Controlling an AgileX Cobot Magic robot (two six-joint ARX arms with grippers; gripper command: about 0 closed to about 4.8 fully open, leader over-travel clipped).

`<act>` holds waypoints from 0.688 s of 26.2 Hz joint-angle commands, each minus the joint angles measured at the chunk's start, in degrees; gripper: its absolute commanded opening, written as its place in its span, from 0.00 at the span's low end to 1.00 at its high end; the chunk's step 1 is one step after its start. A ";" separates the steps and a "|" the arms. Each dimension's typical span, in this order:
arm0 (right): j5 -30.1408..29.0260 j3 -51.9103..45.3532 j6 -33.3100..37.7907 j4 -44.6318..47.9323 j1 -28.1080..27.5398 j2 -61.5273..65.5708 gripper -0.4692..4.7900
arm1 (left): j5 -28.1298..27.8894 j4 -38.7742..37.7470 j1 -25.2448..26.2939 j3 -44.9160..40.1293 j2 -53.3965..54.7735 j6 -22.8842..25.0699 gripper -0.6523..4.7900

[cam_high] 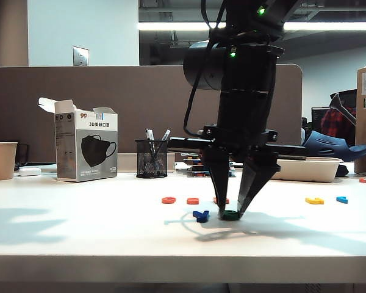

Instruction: Select the appropriate letters from the row of letter magnets placed on the table to arrange into the word "yes".

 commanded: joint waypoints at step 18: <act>-0.07 0.15 0.22 -0.09 0.07 -0.20 0.33 | -0.13 0.42 -0.04 0.20 -0.13 0.20 0.11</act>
